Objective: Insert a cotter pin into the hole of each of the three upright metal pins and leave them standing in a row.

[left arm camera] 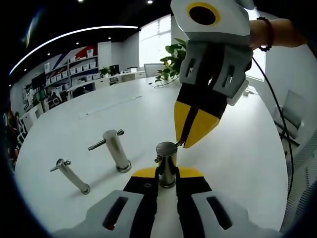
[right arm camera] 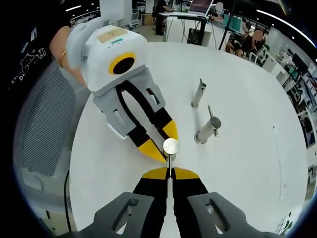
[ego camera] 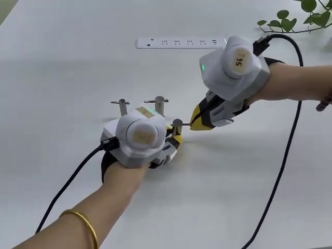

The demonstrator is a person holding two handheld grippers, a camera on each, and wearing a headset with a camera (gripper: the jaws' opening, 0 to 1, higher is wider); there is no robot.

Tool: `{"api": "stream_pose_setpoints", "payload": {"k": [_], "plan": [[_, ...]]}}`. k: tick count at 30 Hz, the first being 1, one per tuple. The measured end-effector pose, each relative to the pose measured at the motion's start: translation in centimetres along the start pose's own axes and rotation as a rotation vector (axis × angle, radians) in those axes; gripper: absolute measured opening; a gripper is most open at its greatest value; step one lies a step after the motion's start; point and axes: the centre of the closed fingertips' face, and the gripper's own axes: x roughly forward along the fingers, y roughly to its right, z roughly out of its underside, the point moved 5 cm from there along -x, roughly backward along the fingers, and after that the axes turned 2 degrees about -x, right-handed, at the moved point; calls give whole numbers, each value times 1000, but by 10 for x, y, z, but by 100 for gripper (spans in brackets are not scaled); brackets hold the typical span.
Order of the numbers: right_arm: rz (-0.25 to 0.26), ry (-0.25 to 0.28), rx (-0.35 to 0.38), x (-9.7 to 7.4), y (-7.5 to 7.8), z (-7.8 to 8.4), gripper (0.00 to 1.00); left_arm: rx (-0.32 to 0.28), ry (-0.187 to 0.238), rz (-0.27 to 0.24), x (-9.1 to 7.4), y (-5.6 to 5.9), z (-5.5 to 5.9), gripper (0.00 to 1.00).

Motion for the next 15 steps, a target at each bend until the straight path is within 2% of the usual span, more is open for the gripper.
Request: {"api": "stream_pose_setpoints", "payload": {"k": [8,15], "plan": [[-2,23,41,3,-1,-5,0,-5,0,-1,0,0,0,10],[18,34,67,3,0,-7,0,-5,1,-8,0,0,0,10]]}}
